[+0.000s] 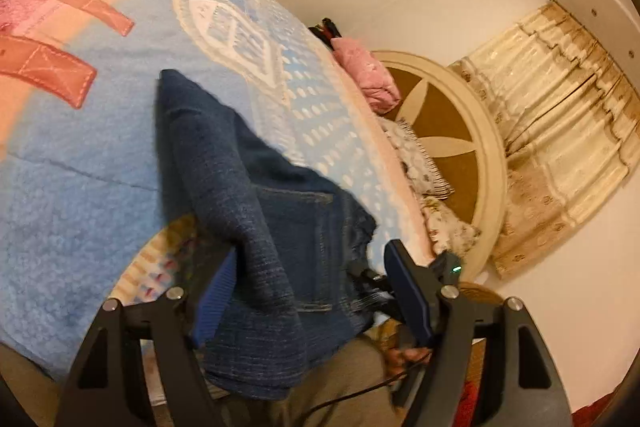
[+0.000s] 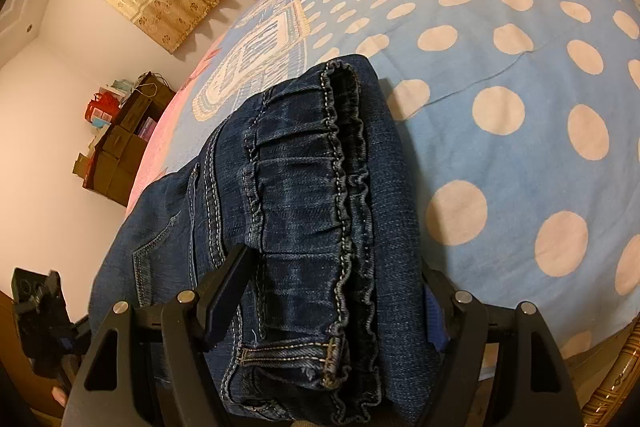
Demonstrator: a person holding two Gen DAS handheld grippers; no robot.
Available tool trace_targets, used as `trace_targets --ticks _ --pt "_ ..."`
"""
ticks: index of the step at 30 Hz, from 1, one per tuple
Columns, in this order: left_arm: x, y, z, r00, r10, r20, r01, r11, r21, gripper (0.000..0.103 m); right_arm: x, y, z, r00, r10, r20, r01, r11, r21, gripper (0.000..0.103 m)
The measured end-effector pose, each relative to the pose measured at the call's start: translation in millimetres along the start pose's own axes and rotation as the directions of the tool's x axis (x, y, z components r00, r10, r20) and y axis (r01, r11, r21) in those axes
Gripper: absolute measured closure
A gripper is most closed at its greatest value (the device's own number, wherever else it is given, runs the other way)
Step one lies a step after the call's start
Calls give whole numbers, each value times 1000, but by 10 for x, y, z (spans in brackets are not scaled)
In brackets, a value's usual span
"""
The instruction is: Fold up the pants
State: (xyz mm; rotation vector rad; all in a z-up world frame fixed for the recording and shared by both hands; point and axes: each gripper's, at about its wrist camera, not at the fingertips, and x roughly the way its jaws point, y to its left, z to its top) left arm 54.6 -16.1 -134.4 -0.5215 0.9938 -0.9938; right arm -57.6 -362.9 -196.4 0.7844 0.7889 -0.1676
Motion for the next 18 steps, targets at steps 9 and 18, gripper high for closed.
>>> trace_targets --ticks 9,18 --pt "-424 -282 258 996 -2 86 -16 976 217 27 2 -15 5 1000 5 0 -5 1000 3 28" --pt "-267 356 257 968 250 -10 -249 968 19 26 -3 -40 15 1000 7 0 -7 1000 5 27"
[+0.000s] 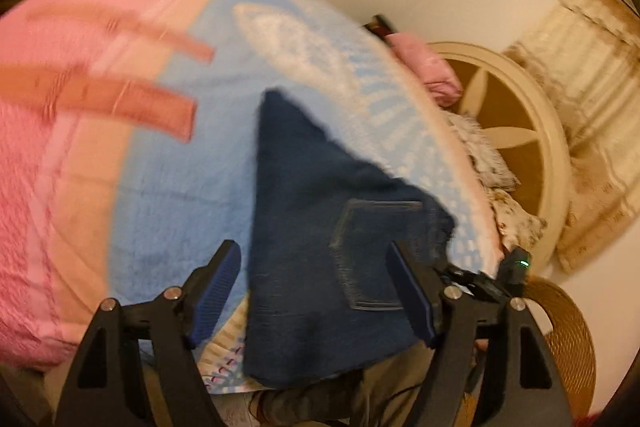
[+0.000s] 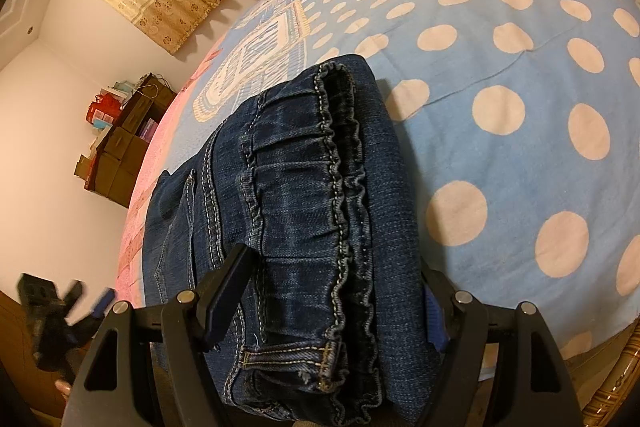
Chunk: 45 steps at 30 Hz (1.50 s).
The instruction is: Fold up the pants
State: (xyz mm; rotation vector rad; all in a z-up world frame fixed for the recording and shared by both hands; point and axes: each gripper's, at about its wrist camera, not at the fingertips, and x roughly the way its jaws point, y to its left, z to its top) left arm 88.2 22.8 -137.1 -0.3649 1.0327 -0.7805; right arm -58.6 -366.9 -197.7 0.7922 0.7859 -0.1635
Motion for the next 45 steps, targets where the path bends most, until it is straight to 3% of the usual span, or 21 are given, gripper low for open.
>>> trace_targets --ticks 6,8,10,12,14,15,18,20,25,29,34,37,38,39,41,44,45 --pt "495 101 14 997 75 -3 -75 997 -24 26 -10 2 -6 1000 4 0 -4 1000 2 27" --pt "546 -25 -36 992 127 26 -128 992 18 21 -9 4 -7 1000 4 0 -4 1000 2 27" --pt "624 -156 -107 993 114 -11 -114 992 47 22 -10 2 -6 1000 4 0 -4 1000 2 27" --pt "692 -297 -174 995 96 -39 -93 993 74 34 -8 1 -1 1000 6 1 -6 1000 5 27" --pt "744 -414 -217 988 146 -52 -139 983 119 47 -8 -2 -1 1000 9 1 -9 1000 10 27" --pt "733 -361 -198 987 149 -53 -144 986 89 65 -9 -4 0 1000 10 2 -10 1000 11 27" --pt "661 -52 -102 997 18 -76 -25 995 -96 79 -12 -17 0 1000 18 4 -18 1000 16 27" --pt "604 28 -82 997 -9 -72 -2 989 -146 83 -11 -35 3 1000 24 6 -24 999 22 27" --pt "521 -297 -83 996 89 -29 -91 994 -60 85 -12 -31 -3 1000 19 5 -19 1000 20 27" --pt "596 -532 -75 981 193 -20 -192 979 64 85 -20 -8 20 1000 10 -7 -10 1000 14 27" --pt "683 -395 -17 982 184 -46 -183 983 23 85 -322 -114 73 990 7 144 -15 999 49 27" --pt "720 -383 -32 978 205 -47 -204 978 31 84 -203 -162 191 997 -38 60 36 999 22 27" --pt "714 -358 -56 978 205 -49 -204 979 27 84 -116 -171 211 1000 -24 11 24 1000 16 25" --pt "729 -350 -47 978 202 -52 -201 979 21 83 -102 -140 213 1000 -15 15 15 1000 1 23" --pt "737 -304 -48 980 192 -59 -192 981 4 81 -29 -48 204 994 102 -37 -103 995 -9 23" --pt "762 -285 -59 979 194 -61 -194 981 -1 79 61 148 136 999 -12 -47 6 992 -127 24" --pt "772 -290 -60 978 197 -60 -198 980 1 78 72 179 142 998 -39 -50 32 989 -142 31"
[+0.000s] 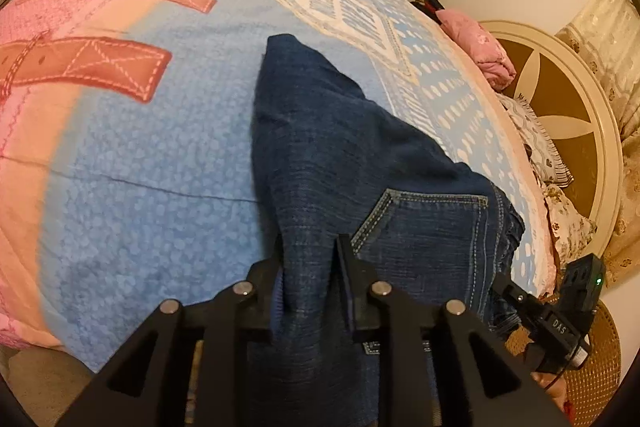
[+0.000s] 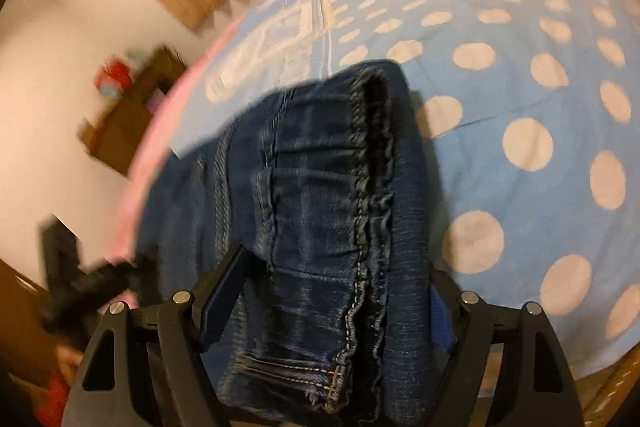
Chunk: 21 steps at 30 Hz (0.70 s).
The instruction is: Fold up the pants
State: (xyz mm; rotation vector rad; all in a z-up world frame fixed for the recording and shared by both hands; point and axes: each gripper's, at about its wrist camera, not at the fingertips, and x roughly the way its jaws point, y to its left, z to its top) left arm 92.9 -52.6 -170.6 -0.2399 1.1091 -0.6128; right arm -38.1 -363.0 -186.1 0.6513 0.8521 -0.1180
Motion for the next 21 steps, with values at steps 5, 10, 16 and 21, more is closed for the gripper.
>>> trace_targets --ticks 5,10,16,21 --pt "-59 -15 3 999 -46 4 46 999 0 83 -72 89 20 999 -31 -19 29 997 -66 69" --pt "-253 -64 85 993 -117 32 117 993 -2 85 -346 386 160 1000 1 22 1 995 -96 79" --pt "-711 2 300 977 -156 146 160 987 -16 85 -673 1091 413 990 109 86 -87 970 -229 81" --pt "-1268 305 659 949 -131 287 150 988 -45 85 -680 1778 749 966 241 90 -203 931 -304 81"
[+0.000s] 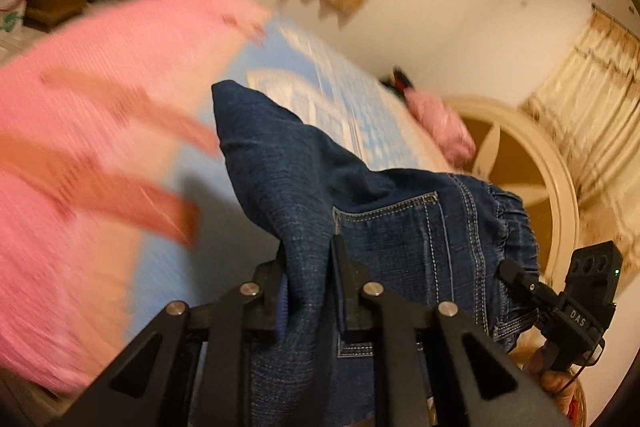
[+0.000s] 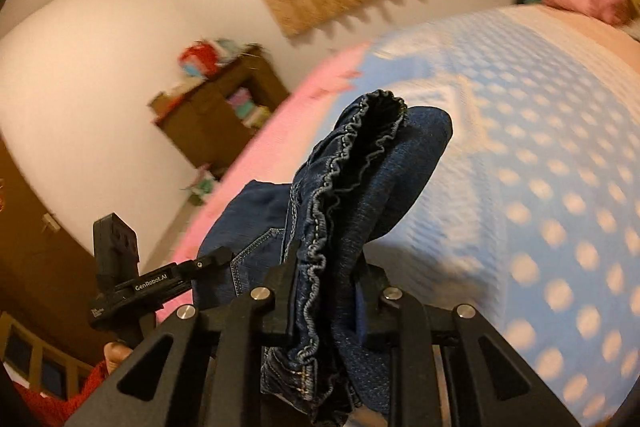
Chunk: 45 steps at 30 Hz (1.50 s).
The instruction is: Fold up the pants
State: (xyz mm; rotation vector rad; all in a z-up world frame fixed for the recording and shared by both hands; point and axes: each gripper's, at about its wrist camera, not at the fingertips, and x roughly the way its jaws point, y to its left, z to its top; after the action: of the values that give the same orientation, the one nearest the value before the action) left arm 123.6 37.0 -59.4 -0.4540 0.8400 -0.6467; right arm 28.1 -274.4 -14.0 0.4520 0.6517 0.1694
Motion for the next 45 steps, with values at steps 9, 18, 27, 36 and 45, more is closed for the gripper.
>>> trace_targets --ticks 9,18,27,36,45 --pt "-595 599 1230 940 219 260 -238 970 42 85 1358 918 981 979 205 7 -202 969 -142 81" --pt "-110 1472 1777 859 416 299 -422 905 -48 85 3077 1247 1373 969 236 -74 -246 948 -204 81" --pt "358 2126 1527 797 575 182 -569 817 -91 88 4103 849 1030 987 30 -159 -70 965 -254 81" --pt "-123 2557 1407 706 697 121 -678 716 -168 88 4330 572 818 979 -122 -164 80 967 -240 59" --pt "118 2212 1475 770 622 142 -613 783 -105 88 3479 1057 859 996 -81 46 92 935 -342 57"
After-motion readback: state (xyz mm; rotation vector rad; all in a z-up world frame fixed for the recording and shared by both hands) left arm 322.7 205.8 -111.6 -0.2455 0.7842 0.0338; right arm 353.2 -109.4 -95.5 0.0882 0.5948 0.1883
